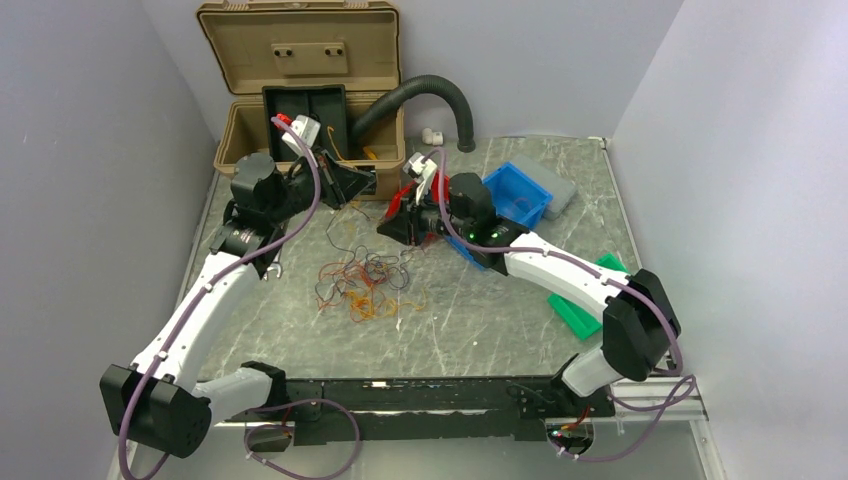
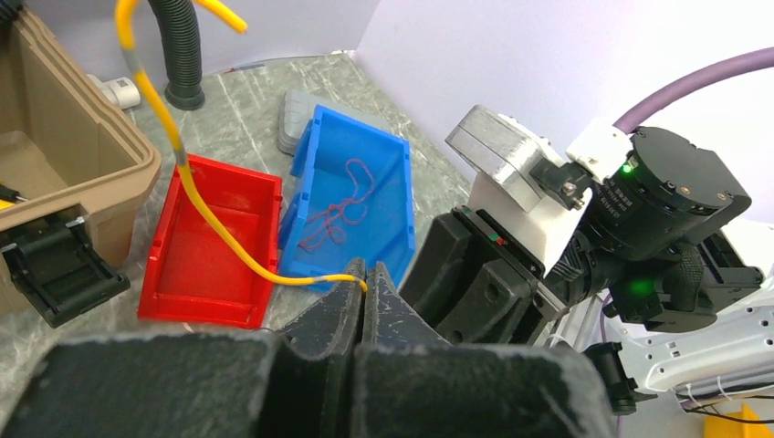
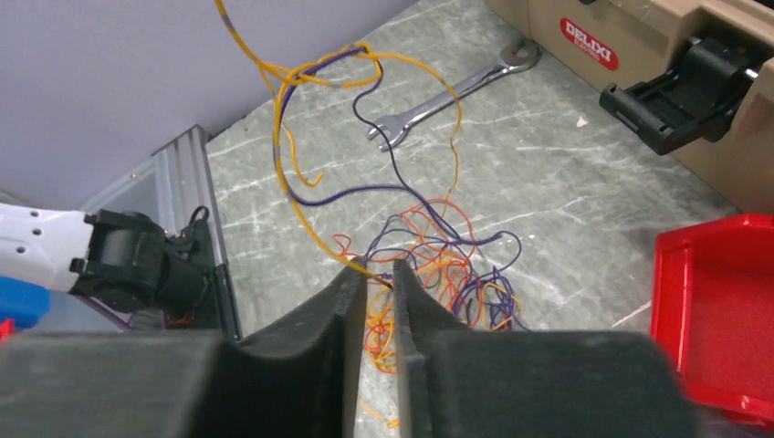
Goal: Untangle the cables
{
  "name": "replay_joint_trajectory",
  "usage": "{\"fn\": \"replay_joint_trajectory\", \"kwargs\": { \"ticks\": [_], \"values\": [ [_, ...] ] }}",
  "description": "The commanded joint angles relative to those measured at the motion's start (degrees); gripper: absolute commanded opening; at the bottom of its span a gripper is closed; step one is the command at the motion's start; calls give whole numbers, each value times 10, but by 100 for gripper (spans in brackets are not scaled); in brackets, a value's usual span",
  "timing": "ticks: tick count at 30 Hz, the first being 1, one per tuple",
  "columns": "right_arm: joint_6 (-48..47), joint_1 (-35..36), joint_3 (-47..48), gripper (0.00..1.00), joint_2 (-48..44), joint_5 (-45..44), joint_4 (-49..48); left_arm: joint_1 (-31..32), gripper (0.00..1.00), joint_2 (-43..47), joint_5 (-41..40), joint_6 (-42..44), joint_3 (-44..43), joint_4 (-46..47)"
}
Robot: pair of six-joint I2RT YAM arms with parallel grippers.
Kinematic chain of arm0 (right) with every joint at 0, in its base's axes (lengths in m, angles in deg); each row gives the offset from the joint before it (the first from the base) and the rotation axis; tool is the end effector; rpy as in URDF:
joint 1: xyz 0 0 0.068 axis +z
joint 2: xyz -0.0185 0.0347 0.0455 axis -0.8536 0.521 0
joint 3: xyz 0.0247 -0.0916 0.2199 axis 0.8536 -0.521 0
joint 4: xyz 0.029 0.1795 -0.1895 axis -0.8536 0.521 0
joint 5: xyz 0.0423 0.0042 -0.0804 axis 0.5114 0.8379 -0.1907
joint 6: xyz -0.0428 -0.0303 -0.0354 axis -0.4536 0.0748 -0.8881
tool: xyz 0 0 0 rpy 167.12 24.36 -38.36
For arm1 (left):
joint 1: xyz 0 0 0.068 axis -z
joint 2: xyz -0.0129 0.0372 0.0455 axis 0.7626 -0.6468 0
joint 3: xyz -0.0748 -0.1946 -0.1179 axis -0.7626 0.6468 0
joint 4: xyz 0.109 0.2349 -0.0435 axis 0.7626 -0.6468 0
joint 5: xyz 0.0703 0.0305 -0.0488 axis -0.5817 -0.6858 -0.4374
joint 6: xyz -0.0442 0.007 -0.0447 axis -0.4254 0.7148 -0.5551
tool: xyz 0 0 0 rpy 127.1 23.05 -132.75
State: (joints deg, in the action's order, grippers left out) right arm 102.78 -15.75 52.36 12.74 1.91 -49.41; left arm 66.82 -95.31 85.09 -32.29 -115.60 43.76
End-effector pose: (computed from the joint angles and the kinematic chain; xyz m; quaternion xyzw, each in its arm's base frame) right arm 0.2562 0.2678 0.2794 -0.3282 0.6960 0.4535 0.4496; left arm 0.2642 -0.1093 0.3661 0.1330 0.6946 -0.4496 0.5457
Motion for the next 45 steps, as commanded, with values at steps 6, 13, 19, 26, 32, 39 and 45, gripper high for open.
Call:
{"fn": "replay_joint_trajectory", "kwargs": {
  "ticks": [6, 13, 19, 26, 32, 39, 45],
  "values": [
    [7, -1, -24, 0, -68, -167, 10, -36, 0, 45, -237, -10, -9, -125],
    [109, -85, -103, 0, -181, -413, 139, -114, 0, 152, -492, -49, 28, -242],
    [169, -185, -147, 0, -244, -356, 186, -134, 0, 219, -584, -59, 46, -269],
    [160, -186, -108, 0, -248, -387, 253, -134, 0, 243, -702, -62, 9, -347],
    [166, -187, -85, 0, -272, -459, 289, -134, 0, 283, -770, -7, -27, -356],
    [128, -187, -79, 0, -273, -340, 271, -134, 0, 295, -798, 191, -83, -275],
    [89, -157, -85, 0, -243, -222, 288, -134, 0, 247, -762, 236, -188, -296]
  ]
}}
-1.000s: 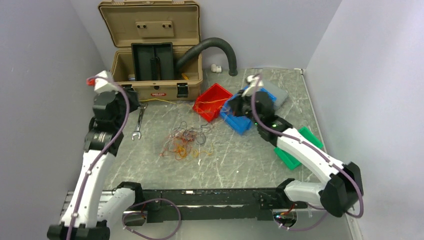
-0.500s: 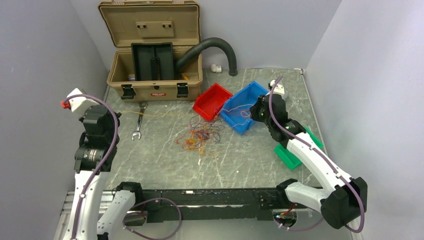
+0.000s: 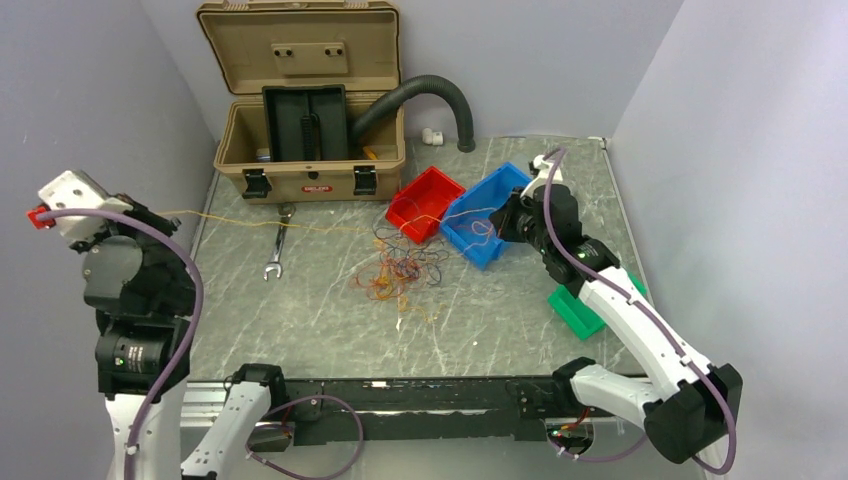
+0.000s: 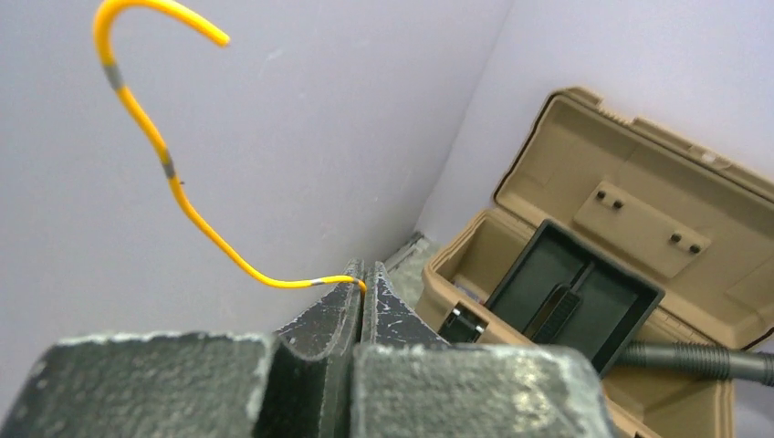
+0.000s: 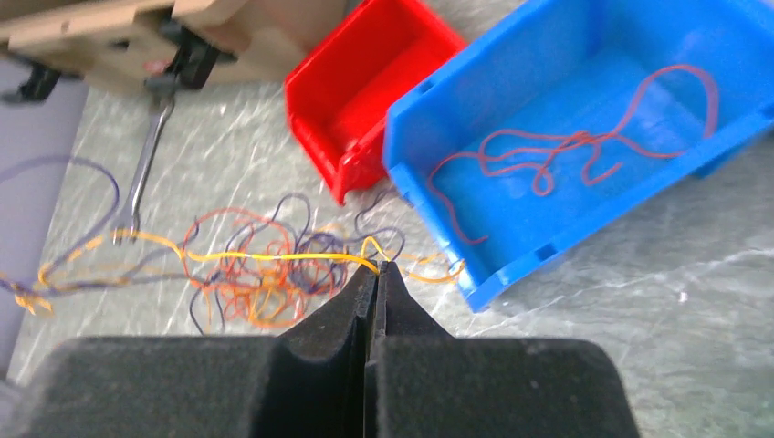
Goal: Untangle the cables
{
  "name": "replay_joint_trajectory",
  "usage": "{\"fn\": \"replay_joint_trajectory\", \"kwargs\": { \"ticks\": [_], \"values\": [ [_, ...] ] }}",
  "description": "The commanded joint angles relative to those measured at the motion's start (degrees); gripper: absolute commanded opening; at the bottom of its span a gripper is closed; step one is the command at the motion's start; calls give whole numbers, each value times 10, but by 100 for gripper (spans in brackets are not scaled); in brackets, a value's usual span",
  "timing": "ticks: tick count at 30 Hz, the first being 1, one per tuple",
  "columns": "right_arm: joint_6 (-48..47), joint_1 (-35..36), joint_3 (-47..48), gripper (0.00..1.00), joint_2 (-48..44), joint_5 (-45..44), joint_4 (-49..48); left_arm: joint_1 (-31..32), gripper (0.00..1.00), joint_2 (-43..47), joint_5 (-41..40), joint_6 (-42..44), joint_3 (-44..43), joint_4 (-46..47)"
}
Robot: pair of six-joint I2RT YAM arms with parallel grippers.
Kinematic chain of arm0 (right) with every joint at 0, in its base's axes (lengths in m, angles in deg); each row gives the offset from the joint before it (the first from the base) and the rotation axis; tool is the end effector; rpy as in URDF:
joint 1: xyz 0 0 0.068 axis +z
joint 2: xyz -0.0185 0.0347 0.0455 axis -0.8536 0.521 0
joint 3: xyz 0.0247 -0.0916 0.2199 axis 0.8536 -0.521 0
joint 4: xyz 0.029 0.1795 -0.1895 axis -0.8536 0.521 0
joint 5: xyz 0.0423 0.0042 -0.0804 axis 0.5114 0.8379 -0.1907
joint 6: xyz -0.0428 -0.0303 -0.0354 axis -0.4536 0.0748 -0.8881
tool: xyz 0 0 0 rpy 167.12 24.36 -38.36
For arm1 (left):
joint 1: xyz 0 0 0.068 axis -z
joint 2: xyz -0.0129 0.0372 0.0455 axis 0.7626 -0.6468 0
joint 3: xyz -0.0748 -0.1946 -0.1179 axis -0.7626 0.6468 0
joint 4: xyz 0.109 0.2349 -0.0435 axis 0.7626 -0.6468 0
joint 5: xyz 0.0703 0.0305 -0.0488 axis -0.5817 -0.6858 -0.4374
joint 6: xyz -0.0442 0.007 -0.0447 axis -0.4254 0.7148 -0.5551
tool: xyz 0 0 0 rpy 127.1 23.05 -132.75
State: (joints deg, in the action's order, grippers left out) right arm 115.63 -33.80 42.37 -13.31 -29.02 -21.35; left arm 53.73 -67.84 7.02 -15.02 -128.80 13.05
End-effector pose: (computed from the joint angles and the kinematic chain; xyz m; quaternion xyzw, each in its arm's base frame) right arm 0.2457 0.1099 0.2948 0.0365 0.8374 0.2144 0.5014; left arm 0.1048 0.0270 0.4672 -0.3297 0.5745 0.1483 0.7343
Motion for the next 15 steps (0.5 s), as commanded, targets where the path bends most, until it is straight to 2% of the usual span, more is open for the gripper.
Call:
{"fn": "replay_joint_trajectory", "kwargs": {
  "ticks": [1, 3, 4, 7, 8, 10, 15],
  "values": [
    [-53, 38, 17, 0, 26, 96, 14, -3, 0, -29, 52, 58, -62, 10],
    [-73, 79, 20, 10, 45, 93, 23, -3, 0, -25, 135, 39, -55, 21],
    [-84, 104, 19, 20, 52, 93, 22, -3, 0, -20, 185, 31, -47, 32],
    [-111, 160, 10, 64, 66, 119, -17, -3, 0, -13, 323, 6, -17, 75],
    [-116, 169, 7, 75, 71, 135, -38, -3, 0, -13, 360, -1, -9, 84],
    [-122, 182, 5, 84, 87, 182, -85, -3, 0, -21, 413, -16, -6, 90],
    [-149, 219, 49, 86, 162, 250, -197, -4, 0, -38, 439, -28, -26, 73]
  ]
}}
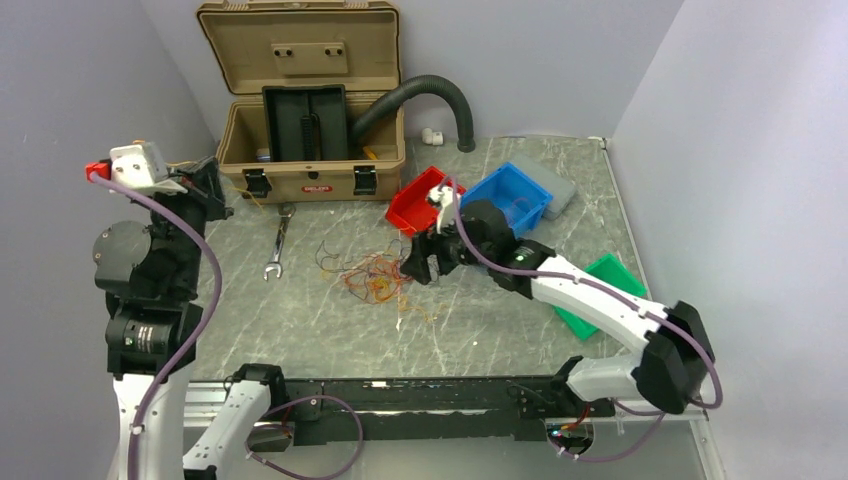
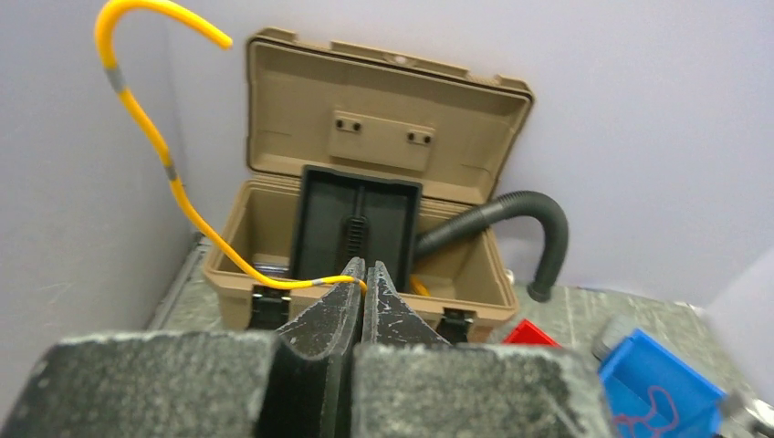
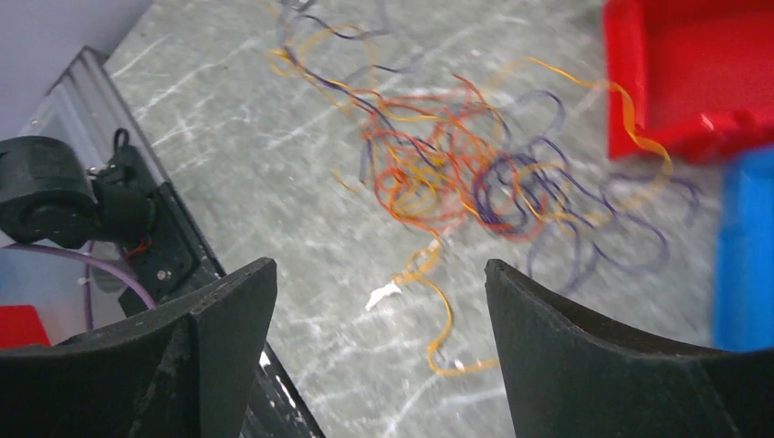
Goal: Untangle the cables
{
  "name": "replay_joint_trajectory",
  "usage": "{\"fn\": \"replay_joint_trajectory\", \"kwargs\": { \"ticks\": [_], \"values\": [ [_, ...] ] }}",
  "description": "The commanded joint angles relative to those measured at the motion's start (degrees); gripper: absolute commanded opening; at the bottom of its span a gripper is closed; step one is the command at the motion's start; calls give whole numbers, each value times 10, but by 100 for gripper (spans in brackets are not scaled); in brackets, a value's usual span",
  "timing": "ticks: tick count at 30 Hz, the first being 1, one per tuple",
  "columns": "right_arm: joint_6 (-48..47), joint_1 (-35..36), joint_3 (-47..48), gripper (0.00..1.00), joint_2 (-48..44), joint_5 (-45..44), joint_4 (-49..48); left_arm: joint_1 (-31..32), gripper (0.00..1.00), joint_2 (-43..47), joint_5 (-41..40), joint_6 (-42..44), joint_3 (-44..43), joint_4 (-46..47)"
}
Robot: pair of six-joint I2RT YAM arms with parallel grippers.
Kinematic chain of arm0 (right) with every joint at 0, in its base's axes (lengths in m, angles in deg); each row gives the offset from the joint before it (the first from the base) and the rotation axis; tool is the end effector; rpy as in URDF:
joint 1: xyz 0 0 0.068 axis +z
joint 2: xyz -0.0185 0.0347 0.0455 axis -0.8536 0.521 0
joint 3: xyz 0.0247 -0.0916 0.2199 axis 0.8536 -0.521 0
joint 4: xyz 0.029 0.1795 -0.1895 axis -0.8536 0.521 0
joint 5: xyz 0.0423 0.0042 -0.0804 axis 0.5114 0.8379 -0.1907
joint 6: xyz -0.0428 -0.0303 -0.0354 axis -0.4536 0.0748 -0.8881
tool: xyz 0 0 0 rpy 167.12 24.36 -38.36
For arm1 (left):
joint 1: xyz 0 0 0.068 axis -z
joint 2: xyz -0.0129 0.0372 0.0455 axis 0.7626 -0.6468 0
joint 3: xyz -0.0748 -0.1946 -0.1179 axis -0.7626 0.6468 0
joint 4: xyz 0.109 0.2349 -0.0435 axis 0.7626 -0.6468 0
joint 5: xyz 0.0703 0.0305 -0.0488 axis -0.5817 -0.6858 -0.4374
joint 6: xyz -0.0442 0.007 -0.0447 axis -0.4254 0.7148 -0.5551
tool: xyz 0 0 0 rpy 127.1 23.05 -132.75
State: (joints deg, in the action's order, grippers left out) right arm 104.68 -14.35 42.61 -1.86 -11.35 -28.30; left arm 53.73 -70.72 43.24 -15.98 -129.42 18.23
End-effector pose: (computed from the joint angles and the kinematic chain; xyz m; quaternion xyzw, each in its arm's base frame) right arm 0.2119 0.2227 0.2565 -0.2653 0.8119 0.3468 0.3876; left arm 0.1298 -0.0018 0.4782 -0.1038 0.6157 -0.0645 0.7784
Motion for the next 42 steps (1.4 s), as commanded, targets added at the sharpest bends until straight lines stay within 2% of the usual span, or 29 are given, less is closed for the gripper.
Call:
{"fn": "replay_joint_trajectory", "kwargs": {
  "ticks": [1, 6, 12, 16, 18, 19, 21, 25, 28, 29, 32, 34, 39, 42],
  "values": [
    [-50, 36, 61, 86, 63, 77, -146, -3, 0, -10, 76, -19, -25, 19],
    [-82, 81, 134, 84, 159, 92, -235, -3, 0, -14, 81, -26, -53, 11],
    [-68, 103, 222, 83, 271, 105, -326, -3, 0, -29, 100, -44, -96, -2],
    [-61, 122, 290, 80, 347, 67, -324, -3, 0, -39, 120, -59, -126, -3],
    [-62, 131, 311, 72, 379, 41, -312, -3, 0, -46, 127, -66, -136, 4],
    [-51, 132, 312, 62, 390, 23, -309, -3, 0, -50, 127, -68, -143, 7],
    [-30, 131, 287, 43, 402, -1, -315, -3, 0, -63, 119, -67, -165, 1],
    [26, 126, 176, 28, 381, -51, -334, -3, 0, -89, 88, -52, -210, -9],
    [97, 108, 77, 9, 356, -99, -317, -3, 0, -100, 30, -36, -242, -25],
    [123, 97, 40, 6, 343, -108, -314, -3, 0, -100, 11, -31, -247, -30],
    [162, 62, -71, 9, 298, -82, -328, -3, 0, -94, -41, -18, -242, -35],
    [168, 49, -118, 9, 256, -99, -321, -3, 0, -87, -69, -12, -227, -33],
    [169, 37, -151, 4, 170, -131, -267, -3, 0, -74, -89, -12, -193, -20],
    [162, 37, -150, 3, 135, -137, -237, -3, 0, -76, -68, -15, -186, -25]
  ]
}}
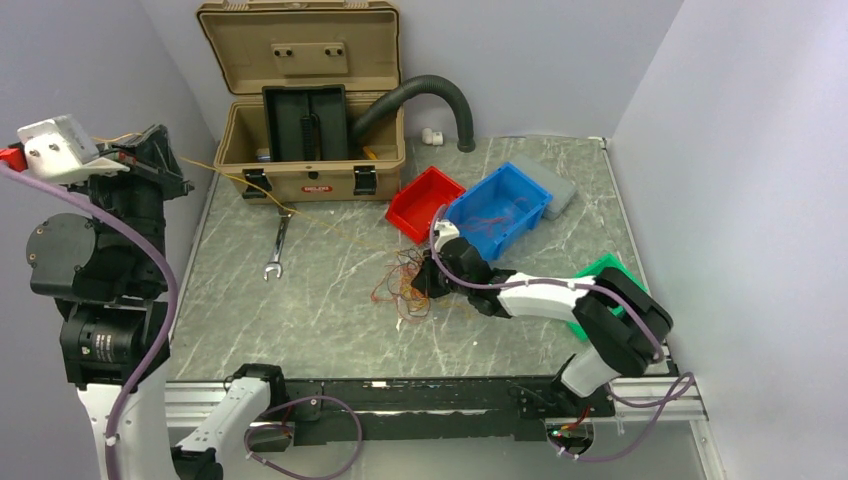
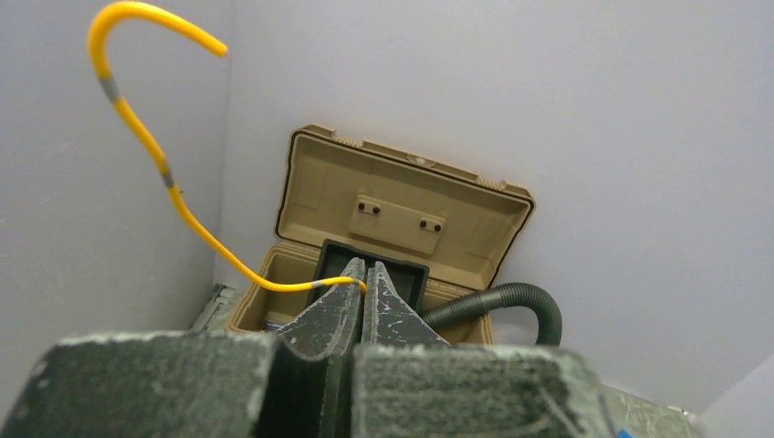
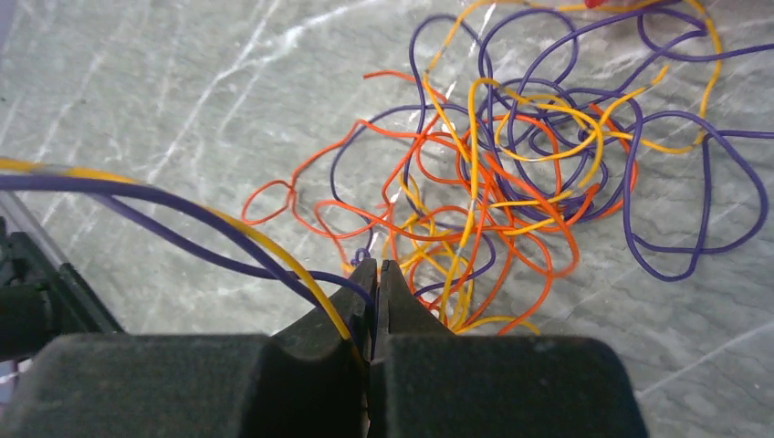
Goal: Untangle the cables
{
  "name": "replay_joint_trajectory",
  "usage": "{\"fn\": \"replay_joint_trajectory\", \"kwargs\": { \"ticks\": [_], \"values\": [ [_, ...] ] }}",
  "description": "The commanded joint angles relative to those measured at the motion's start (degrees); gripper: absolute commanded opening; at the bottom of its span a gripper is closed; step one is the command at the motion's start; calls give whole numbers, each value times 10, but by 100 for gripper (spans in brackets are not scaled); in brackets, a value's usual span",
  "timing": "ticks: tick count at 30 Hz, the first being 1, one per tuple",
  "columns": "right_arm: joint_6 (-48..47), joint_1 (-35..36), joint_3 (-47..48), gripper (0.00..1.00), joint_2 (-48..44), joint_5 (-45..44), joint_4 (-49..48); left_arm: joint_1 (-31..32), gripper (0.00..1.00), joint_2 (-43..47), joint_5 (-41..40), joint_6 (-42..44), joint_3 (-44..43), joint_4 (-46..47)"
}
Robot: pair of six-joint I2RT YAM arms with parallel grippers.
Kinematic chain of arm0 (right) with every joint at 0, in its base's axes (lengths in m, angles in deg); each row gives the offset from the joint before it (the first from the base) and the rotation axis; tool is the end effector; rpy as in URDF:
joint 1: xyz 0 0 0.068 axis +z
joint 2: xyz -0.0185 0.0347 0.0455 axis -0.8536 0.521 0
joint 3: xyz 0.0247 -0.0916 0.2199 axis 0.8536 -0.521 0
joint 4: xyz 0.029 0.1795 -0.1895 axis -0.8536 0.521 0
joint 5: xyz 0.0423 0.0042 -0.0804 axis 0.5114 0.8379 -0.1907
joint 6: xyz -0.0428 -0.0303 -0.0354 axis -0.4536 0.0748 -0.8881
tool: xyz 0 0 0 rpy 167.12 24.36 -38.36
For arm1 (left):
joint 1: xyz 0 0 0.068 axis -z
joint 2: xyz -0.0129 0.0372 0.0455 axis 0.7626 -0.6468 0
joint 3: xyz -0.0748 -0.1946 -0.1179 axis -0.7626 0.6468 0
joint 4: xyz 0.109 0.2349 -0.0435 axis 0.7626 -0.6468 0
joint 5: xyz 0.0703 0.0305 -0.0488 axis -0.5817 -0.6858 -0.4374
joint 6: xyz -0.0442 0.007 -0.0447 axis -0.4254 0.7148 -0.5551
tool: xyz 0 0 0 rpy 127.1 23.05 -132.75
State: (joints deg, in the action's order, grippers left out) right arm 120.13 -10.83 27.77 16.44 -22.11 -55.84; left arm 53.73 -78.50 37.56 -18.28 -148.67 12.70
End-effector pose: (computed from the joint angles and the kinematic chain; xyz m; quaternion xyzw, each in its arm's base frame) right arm 0.2156 0.2414 0.1219 -0.1349 0.8716 0.3197 0.3463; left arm 0.1060 0.0046 0.5420 -0.1543 0.5657 -0.0592 0.8079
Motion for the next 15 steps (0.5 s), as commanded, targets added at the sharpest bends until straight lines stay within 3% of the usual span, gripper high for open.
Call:
{"fn": "replay_joint_trajectory", "kwargs": {
  "ticks": [1, 9, 15],
  "values": [
    [2, 2, 1, 3, -59, -30, 52, -3, 0, 2, 0, 4, 11, 29],
    [-73, 4, 43, 4, -165, 5, 121, -3, 0, 1, 152, -43, 143, 19],
    [-104, 4, 77, 2, -211, 0, 179, -3, 4, -71, 216, -24, 168, -78]
  ]
}}
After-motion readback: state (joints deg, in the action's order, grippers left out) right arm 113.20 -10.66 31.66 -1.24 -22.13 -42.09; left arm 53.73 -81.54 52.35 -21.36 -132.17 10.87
